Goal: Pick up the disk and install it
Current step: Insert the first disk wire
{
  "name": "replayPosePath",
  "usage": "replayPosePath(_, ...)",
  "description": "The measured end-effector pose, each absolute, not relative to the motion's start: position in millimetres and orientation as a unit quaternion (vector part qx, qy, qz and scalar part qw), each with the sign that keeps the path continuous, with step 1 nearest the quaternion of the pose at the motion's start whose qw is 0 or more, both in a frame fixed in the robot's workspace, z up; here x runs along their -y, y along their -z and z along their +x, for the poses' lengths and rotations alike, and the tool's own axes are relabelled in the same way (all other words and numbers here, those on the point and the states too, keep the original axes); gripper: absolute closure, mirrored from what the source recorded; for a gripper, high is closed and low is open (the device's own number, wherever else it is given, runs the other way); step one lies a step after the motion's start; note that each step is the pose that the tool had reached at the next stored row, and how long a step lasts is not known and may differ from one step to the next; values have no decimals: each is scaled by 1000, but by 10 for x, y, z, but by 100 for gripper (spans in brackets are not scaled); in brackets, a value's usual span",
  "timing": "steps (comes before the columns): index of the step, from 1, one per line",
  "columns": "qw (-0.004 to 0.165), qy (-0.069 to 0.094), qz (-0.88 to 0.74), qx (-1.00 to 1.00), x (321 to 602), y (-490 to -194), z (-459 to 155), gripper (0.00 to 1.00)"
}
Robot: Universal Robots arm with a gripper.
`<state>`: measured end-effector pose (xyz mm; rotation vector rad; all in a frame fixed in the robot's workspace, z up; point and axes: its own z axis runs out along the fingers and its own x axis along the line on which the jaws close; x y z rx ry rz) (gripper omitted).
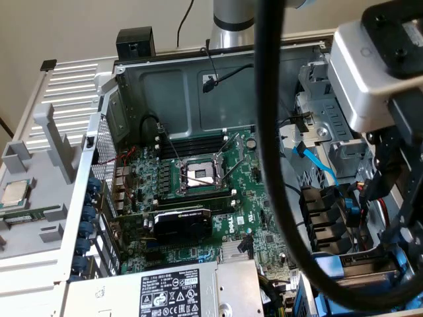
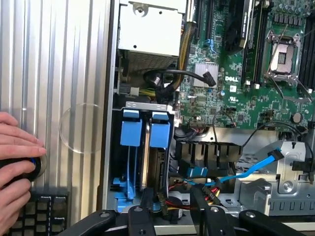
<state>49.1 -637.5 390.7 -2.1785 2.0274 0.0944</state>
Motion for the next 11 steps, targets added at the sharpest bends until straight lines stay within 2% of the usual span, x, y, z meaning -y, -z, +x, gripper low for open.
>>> replayPosePath(11, 81, -38, -762, -642, 6379, -3844, 580, 57)
